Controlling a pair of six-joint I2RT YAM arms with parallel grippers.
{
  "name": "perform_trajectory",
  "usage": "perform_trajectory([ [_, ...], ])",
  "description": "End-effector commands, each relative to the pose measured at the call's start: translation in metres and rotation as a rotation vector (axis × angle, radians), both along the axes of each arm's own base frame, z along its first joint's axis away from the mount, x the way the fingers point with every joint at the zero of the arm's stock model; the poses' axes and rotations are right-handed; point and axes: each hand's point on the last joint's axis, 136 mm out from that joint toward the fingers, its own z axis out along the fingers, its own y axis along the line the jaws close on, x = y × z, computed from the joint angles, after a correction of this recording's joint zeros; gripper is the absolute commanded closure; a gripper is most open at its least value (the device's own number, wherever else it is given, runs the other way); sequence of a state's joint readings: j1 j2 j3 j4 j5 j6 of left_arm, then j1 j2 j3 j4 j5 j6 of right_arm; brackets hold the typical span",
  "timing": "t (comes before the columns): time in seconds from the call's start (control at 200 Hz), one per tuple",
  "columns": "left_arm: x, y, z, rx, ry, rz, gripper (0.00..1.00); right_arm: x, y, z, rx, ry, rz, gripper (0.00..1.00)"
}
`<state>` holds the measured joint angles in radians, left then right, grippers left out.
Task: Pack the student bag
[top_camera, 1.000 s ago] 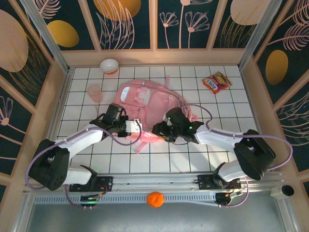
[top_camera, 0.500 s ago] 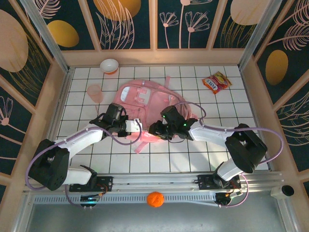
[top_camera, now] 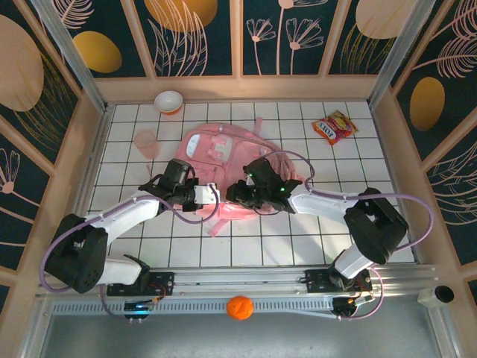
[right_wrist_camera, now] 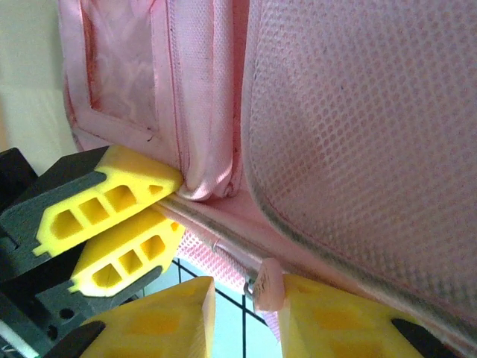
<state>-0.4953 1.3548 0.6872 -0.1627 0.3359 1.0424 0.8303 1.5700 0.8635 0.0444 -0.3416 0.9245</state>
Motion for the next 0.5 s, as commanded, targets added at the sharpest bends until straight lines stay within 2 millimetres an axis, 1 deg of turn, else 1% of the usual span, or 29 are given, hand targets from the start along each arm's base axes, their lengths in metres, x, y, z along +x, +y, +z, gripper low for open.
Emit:
perform_trajectory([
  [0.0,-0.010,-0.008,0.001,-0.036,0.062,-0.034,0.84,0.009,0.002,-0.002,-0.022,-0.009,-0.008,0.73],
  [0.05,-0.010,-0.008,0.001,-0.036,0.062,-0.033,0.83,0.011,0.001,-0.006,-0.031,0.002,-0.016,0.73],
  [0.125,-0.010,-0.008,0.001,-0.035,0.064,-0.034,0.84,0.014,-0.001,-0.010,-0.045,0.013,-0.031,0.77],
  [0.245,-0.010,-0.007,0.001,-0.033,0.063,-0.029,0.84,0.020,-0.004,-0.014,-0.083,0.012,-0.054,0.92],
  [0.305,-0.009,-0.006,0.001,-0.027,0.060,-0.023,0.87,0.023,-0.009,-0.013,-0.111,0.000,-0.074,0.96],
  [0.35,-0.008,-0.005,-0.001,-0.019,0.059,-0.018,0.89,0.025,-0.015,-0.011,-0.129,-0.013,-0.098,1.00],
  [0.415,-0.006,-0.002,-0.003,-0.004,0.054,-0.001,0.93,0.028,-0.027,-0.006,-0.147,-0.032,-0.137,1.00],
  [0.495,-0.004,0.003,-0.006,0.017,0.044,0.019,0.96,0.030,-0.048,-0.004,-0.162,-0.036,-0.187,1.00],
])
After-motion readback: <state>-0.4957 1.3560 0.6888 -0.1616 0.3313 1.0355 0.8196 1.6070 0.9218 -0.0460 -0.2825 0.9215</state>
